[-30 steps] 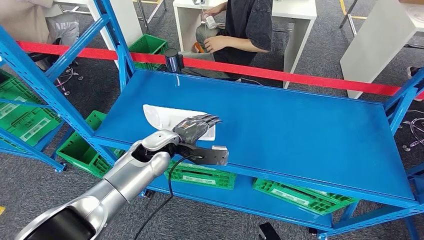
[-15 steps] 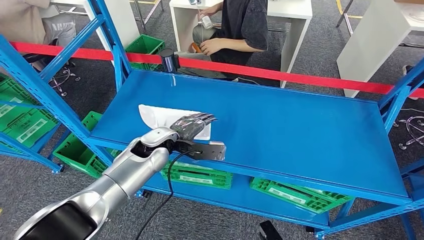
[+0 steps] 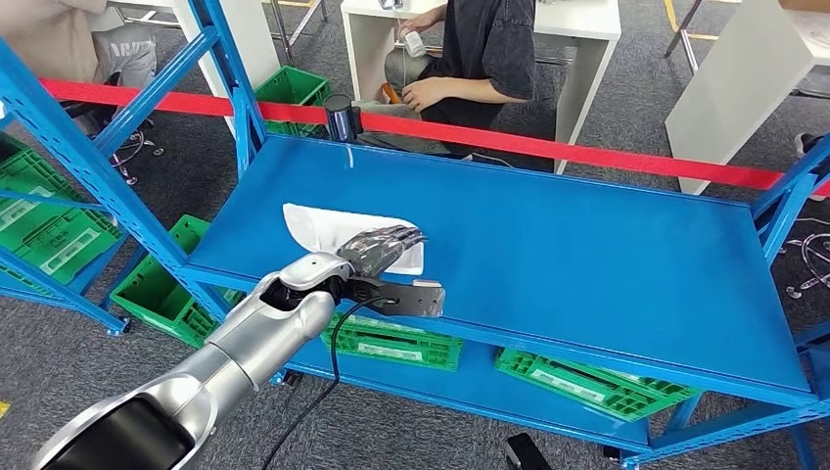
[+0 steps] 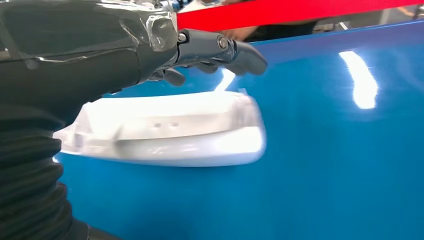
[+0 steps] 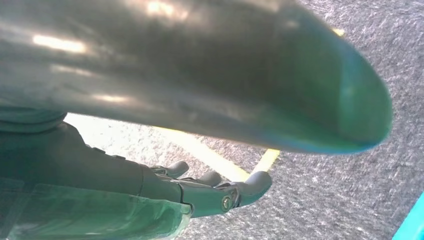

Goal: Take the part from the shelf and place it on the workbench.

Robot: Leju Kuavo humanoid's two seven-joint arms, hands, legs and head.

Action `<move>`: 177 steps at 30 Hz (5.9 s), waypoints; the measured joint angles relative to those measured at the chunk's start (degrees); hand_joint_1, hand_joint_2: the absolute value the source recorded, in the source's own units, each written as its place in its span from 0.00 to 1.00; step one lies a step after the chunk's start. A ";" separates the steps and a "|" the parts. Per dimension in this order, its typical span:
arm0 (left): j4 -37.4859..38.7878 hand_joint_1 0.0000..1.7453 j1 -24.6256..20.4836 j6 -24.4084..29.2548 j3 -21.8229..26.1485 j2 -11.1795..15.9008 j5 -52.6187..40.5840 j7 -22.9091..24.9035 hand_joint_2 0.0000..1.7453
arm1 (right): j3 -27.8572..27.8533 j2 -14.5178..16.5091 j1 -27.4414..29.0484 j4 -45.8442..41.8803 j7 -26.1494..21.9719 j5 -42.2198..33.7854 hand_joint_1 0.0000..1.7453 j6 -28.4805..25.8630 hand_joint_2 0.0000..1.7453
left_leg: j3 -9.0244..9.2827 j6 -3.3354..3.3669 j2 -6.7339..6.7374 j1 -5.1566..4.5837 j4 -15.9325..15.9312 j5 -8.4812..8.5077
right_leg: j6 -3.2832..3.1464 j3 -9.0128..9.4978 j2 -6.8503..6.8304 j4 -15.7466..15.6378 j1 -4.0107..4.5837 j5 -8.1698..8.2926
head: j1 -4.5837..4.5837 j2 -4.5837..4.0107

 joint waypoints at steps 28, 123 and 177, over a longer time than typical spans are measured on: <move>9.49 0.00 -3.32 4.15 2.03 -1.80 -2.67 7.87 1.00 | -0.21 -1.29 -0.29 0.42 0.61 2.28 0.00 3.87 0.00 | 0.54 0.34 -0.02 0.51 -0.99 0.64 | 0.88 -1.81 -0.01 3.53 -0.53 -0.97 | 0.14 0.00; 9.64 1.00 -5.08 4.03 9.86 -3.43 4.95 3.63 1.00 | -8.05 -1.60 0.16 0.00 1.55 9.30 0.00 2.64 0.00 | 0.35 -0.27 0.01 0.13 0.14 -0.38 | 0.23 -0.75 0.06 0.29 -0.37 0.63 | -0.04 0.00; -40.46 1.00 22.19 -25.63 20.55 3.81 95.25 -6.12 1.00 | -14.87 -1.30 6.54 0.64 -4.72 11.30 0.00 4.37 0.00 | 1.14 1.19 0.21 0.47 -2.12 0.80 | -1.12 -7.61 0.49 15.29 -0.13 -6.17 | 0.06 0.00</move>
